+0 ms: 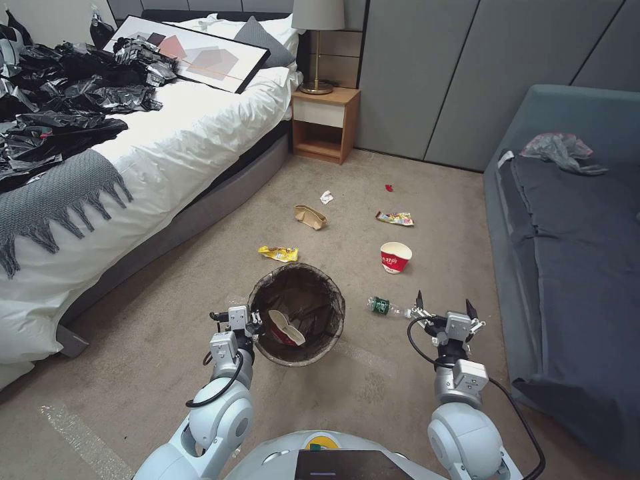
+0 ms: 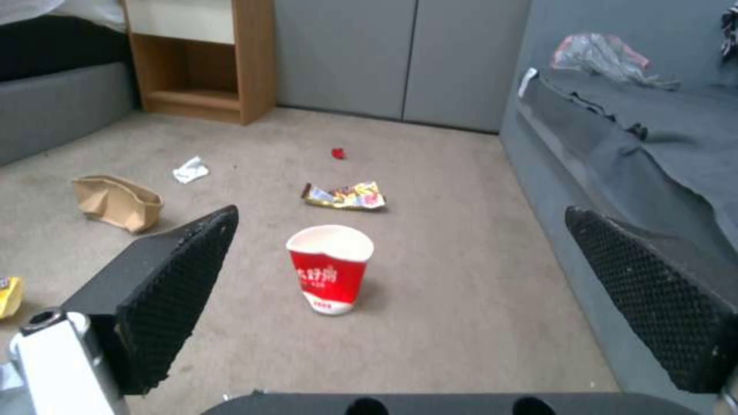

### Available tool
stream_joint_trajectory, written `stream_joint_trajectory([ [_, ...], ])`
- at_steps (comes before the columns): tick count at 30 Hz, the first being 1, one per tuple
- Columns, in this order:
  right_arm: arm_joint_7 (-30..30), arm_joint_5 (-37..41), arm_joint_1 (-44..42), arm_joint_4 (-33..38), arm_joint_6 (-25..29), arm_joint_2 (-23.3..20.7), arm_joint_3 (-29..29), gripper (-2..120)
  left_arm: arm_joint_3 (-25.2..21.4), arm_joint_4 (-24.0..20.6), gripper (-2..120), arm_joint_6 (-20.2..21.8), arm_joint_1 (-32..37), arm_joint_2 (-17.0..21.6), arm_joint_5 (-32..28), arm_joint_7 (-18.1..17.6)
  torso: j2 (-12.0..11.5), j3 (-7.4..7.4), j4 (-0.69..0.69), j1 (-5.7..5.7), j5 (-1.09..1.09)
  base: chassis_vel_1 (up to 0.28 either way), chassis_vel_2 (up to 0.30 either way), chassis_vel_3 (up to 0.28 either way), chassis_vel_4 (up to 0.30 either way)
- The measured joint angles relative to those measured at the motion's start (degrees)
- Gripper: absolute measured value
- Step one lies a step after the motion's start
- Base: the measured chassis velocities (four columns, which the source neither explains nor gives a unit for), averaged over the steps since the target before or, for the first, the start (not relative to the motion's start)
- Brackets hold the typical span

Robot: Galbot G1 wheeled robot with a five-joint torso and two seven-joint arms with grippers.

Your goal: Pick up the trash bin, then pick up the garbage from the floor and place it into the trash bin.

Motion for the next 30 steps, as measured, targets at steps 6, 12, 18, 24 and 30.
stream_joint_trajectory([
  [6, 0.0, 0.0, 0.3, 0.1, -0.1, -0.1, -0.3, 100, 0.0, 0.0, 3, 0.0, -0.1, -0.1, 0.0, 0.0, 0.0, 0.01, 0.01, 0.0, 0.01, -0.14, 0.147, 0.134, -0.138],
  [12, 0.0, 0.0, 0.4, 0.1, -0.1, -0.1, -0.3, 100, 0.1, 0.0, 3, 0.0, -0.2, 0.0, -0.1, 0.0, 0.0, 0.0, 0.0, 0.0, 0.01, -0.197, 0.203, 0.195, -0.192],
  [18, 0.2, -0.4, 1.0, -0.2, 0.7, -0.1, -0.5, 100, 0.2, 0.0, 3, 0.0, -0.3, -0.1, -0.2, 0.0, 0.0, 0.01, -0.01, 0.0, -0.01, -0.182, 0.165, 0.182, -0.185],
  [24, 0.3, -0.7, 1.3, -0.3, 0.8, -0.2, -0.6, 100, 0.2, 0.0, 3, 0.0, -0.3, 0.0, -0.2, 0.0, 0.0, 0.02, 0.01, 0.01, 0.0, -0.082, 0.09, 0.056, -0.062],
  [30, 0.3, -0.8, 1.8, -0.3, 0.5, -0.4, -0.7, 100, 0.1, -0.3, 3, 0.0, -0.2, 0.2, -0.2, -0.1, 0.0, 0.0, -0.01, 0.0, 0.0, 0.0, 0.0, 0.0, 0.0],
])
